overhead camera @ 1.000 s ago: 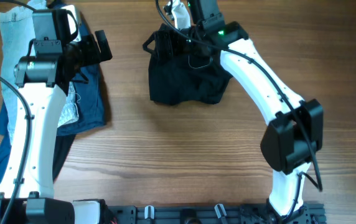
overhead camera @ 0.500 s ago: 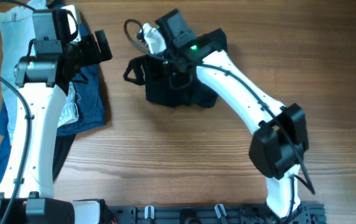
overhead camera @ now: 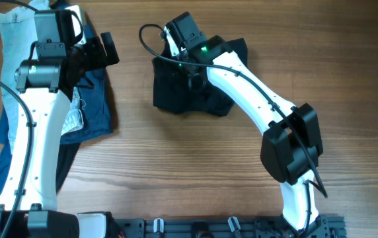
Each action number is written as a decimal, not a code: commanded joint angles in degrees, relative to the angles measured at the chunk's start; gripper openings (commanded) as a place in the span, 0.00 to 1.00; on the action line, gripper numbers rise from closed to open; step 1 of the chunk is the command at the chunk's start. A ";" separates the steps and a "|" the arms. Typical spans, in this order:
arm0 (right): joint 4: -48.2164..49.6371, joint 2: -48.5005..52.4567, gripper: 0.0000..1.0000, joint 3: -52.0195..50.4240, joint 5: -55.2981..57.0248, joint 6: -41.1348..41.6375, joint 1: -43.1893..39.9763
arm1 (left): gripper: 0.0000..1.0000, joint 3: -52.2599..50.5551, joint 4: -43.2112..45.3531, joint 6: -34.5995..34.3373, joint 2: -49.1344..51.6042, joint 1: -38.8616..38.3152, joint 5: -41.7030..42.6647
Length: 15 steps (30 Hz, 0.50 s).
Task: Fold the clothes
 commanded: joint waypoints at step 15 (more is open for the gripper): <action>-15.67 -8.39 1.00 -1.16 -17.33 7.23 -26.58 | 1.00 0.11 0.17 -0.52 0.39 0.15 -0.66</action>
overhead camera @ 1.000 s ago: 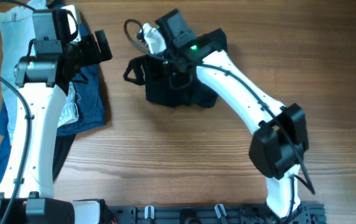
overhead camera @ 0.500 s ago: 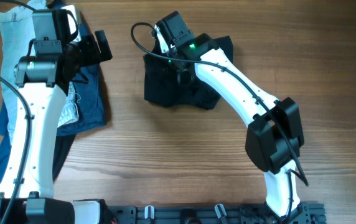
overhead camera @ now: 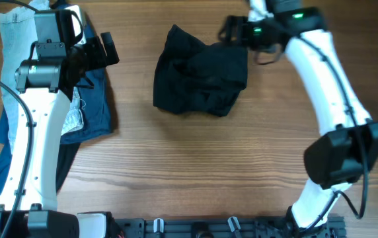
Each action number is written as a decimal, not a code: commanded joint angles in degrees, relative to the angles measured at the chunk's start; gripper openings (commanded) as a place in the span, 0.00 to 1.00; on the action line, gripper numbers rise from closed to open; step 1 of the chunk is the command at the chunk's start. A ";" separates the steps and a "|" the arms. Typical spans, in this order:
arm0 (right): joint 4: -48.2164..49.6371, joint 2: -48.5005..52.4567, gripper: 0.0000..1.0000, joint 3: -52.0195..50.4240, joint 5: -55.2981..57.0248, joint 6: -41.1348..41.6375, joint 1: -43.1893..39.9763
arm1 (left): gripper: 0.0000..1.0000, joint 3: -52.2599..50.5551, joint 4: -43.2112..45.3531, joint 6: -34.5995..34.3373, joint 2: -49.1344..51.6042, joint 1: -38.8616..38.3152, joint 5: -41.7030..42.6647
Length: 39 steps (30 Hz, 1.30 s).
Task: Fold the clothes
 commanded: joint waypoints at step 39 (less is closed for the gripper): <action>46.10 9.97 0.07 -14.21 -8.92 15.65 13.79 | 1.00 0.11 1.25 -0.55 0.39 0.15 -0.55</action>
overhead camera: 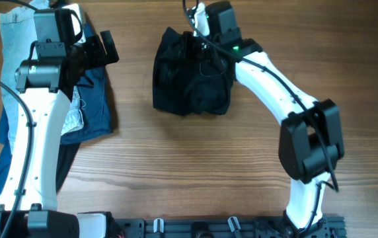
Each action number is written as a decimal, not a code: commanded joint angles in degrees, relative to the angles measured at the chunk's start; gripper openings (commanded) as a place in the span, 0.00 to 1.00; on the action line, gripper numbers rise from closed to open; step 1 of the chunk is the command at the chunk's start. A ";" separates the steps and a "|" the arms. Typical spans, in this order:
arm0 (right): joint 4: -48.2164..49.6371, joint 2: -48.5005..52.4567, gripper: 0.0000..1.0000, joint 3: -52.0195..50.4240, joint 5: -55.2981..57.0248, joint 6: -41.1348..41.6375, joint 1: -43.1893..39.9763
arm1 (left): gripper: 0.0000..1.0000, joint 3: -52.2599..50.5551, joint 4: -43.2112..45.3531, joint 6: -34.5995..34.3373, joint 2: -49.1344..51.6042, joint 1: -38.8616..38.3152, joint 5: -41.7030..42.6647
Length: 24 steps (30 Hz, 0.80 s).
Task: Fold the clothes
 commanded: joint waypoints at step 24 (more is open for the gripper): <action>-37.24 -15.15 1.00 13.38 13.79 -10.71 -22.08 | 1.00 0.11 1.75 14.34 14.93 -15.91 14.21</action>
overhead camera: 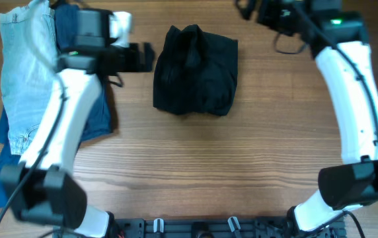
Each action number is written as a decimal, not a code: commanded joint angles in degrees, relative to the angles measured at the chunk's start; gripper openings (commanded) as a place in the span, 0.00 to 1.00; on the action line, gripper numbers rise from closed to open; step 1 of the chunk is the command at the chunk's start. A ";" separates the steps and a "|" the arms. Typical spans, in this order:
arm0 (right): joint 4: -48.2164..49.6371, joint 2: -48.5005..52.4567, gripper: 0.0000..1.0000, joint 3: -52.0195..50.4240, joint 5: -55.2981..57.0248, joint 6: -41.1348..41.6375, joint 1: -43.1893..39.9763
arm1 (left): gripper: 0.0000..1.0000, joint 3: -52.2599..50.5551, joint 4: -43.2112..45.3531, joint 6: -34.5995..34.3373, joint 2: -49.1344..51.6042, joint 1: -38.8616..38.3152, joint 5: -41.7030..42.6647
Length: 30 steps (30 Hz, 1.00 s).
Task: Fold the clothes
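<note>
A black garment point(195, 69) lies in a compact, roughly rectangular bundle at the table's upper middle, with a bunched ridge near its top. My left gripper point(147, 57) hovers just left of its upper left corner, fingers spread and nothing between them. My right gripper point(244, 7) is up at the far edge, right of the garment and apart from it. Its fingers are partly cut off by the frame, so their state is unclear.
A pile of clothes lies at the left: light blue jeans point(24, 73), a darker blue piece point(95, 119) and more blue cloth at the bottom left corner. The arm bases stand along the near edge point(195, 228).
My left gripper has moved right, from over the clothes pile to beside the black garment. My right gripper has left the garment's top edge and now sits at the far right, clear of it.
My right gripper was first down on the crumpled black garment, then at its upper right corner, then at its top middle. The garment has become a tidier rectangle. My left arm stayed over the pile until now.
</note>
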 commanded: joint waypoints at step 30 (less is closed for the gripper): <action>-8.92 2.23 1.00 -2.43 3.23 -5.73 -5.49 | 0.04 0.72 4.39 -10.60 13.49 -6.05 -15.96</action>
